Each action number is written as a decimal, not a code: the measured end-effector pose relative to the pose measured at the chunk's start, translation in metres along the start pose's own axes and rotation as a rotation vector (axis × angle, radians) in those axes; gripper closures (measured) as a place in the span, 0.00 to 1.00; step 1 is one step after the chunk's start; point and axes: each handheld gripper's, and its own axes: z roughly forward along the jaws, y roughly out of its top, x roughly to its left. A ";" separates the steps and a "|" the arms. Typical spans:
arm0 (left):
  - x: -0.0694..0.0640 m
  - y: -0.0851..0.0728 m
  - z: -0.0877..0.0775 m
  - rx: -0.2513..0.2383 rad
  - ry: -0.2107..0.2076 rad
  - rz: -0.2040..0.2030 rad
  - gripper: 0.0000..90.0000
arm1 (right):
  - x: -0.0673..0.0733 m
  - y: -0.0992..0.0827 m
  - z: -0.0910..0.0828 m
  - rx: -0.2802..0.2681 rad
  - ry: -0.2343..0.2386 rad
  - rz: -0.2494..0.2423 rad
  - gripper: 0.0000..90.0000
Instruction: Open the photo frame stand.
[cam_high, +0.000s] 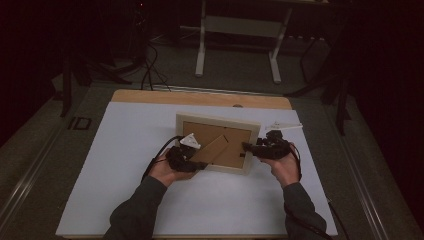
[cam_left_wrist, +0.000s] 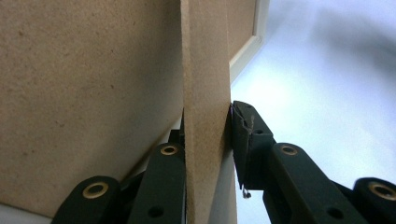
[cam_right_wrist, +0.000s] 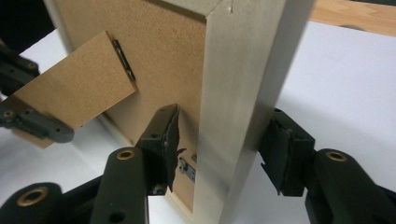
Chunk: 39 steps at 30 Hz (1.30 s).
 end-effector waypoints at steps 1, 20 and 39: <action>0.000 0.000 0.000 0.004 -0.002 0.005 0.85 | -0.001 0.000 0.001 0.000 0.016 0.001 0.53; 0.010 0.003 0.000 0.016 0.043 0.004 0.86 | 0.013 -0.007 0.000 -0.054 -0.013 -0.108 0.66; 0.022 0.014 0.012 0.006 0.104 0.042 0.75 | 0.031 -0.015 -0.005 -0.077 -0.183 -0.157 0.74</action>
